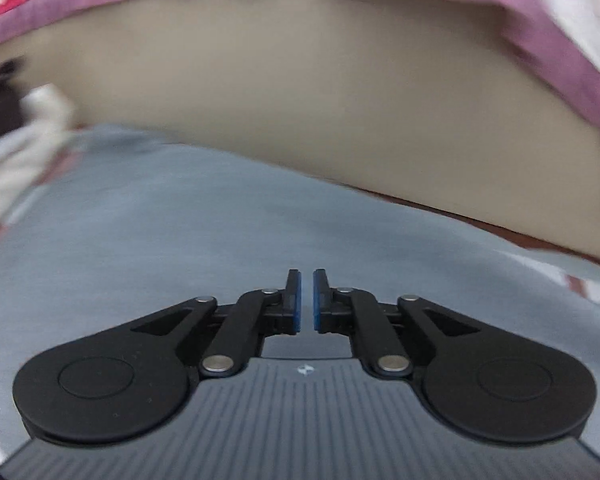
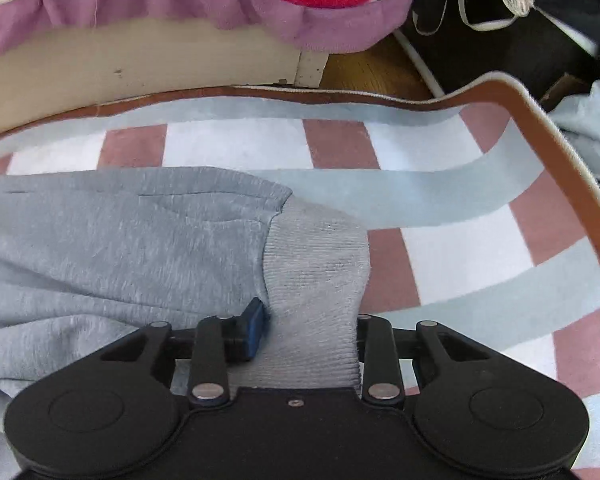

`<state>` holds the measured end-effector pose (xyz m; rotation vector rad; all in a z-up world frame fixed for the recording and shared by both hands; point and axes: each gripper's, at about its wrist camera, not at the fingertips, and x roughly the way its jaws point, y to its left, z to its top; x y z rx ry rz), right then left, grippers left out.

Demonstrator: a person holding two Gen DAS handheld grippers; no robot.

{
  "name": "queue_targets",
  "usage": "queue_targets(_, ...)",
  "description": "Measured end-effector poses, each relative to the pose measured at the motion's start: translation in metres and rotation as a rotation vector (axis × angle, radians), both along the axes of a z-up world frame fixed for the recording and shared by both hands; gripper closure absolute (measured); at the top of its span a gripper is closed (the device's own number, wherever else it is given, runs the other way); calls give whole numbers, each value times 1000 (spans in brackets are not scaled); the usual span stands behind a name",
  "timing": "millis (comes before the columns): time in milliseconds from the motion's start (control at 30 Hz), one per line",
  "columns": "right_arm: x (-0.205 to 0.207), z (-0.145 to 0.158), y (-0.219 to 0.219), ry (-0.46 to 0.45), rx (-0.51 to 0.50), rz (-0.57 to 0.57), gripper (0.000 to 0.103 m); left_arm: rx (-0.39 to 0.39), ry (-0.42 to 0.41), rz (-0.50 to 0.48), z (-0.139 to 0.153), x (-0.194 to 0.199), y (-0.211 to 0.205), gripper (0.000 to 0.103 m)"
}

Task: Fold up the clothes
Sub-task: 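Grasp the ribbed cuff with the right gripper while the left gripper pinches the body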

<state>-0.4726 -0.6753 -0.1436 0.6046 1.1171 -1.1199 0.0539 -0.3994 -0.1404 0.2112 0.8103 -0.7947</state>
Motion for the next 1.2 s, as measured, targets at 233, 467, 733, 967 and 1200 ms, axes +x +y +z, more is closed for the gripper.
queue_targets(233, -48, 16, -15, -419, -29, -226, 45, 12, -45, -198, 5, -75, -78, 59)
queue_targets(467, -90, -29, -53, -890, 103, -517, 29, 60, -29, -206, -12, -81, -123, 45)
queue_targets(733, -21, 5, -48, -777, -332, -98, 94, 115, -122, -138, -23, -64, -111, 103)
queue_targets(967, -8, -14, -65, -644, -472, -221, 96, 38, -202, 102, -5, -5, -43, 96)
queue_targets(1200, 25, -44, -75, -468, -391, -235, 90, 199, -186, 342, -20, 70, 45, 60)
